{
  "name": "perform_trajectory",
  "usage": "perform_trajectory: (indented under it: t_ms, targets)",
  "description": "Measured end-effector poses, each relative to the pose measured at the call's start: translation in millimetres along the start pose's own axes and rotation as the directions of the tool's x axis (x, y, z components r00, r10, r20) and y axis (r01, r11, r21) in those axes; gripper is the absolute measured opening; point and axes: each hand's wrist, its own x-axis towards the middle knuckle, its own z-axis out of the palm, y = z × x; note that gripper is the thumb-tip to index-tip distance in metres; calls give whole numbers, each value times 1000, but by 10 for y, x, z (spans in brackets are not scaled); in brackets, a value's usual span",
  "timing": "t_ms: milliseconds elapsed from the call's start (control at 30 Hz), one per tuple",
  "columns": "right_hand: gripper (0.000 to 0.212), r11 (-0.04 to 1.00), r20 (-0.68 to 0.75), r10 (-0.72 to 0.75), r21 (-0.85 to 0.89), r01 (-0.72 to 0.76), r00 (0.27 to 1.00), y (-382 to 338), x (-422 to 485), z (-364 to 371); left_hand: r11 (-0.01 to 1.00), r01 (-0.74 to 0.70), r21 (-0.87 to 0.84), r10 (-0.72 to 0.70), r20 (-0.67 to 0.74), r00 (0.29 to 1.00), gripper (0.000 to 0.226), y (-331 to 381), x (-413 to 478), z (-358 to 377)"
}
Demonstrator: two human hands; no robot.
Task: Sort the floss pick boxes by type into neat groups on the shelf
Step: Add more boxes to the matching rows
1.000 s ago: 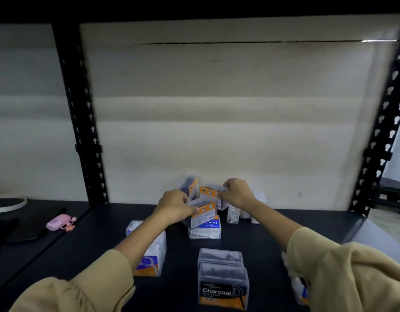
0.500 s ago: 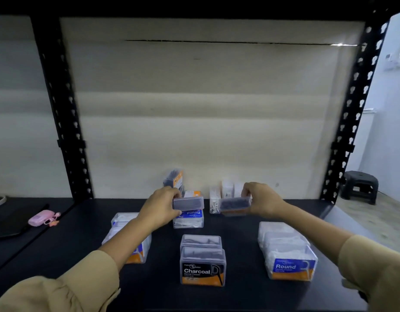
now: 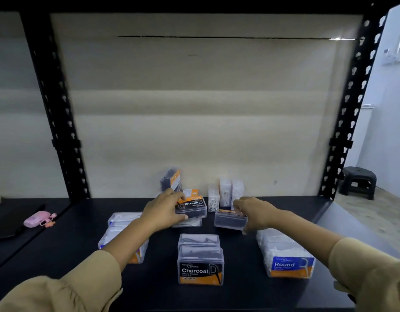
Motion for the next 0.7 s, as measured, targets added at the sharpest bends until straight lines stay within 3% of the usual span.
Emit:
perform_trajectory:
  t_ms: [133,267,367,500,700]
  targets:
    - [44,992,91,24,125,-35,996,19,73,-47,999,34,-30,-29,166,986,73,-9,135,-59]
    - [69,985,175,48,157,-76,983,-13,116,-97,999,33,15,-36,240,970,71,-1,231,-59]
    - [59,986,232,52,146,-87,971,-34,137,-92,999,40,-30,-32,225,974,62,-12,252,-47]
    - [51,985,205,49,151,-81,977,-16,128,-57,999,34,-39,-26,176,984,67,-23,210,-24]
    - [65,978,108,53,194,-74,993,-11,60,-60,987,-6,-161,18,75,997,77,8,65,-61]
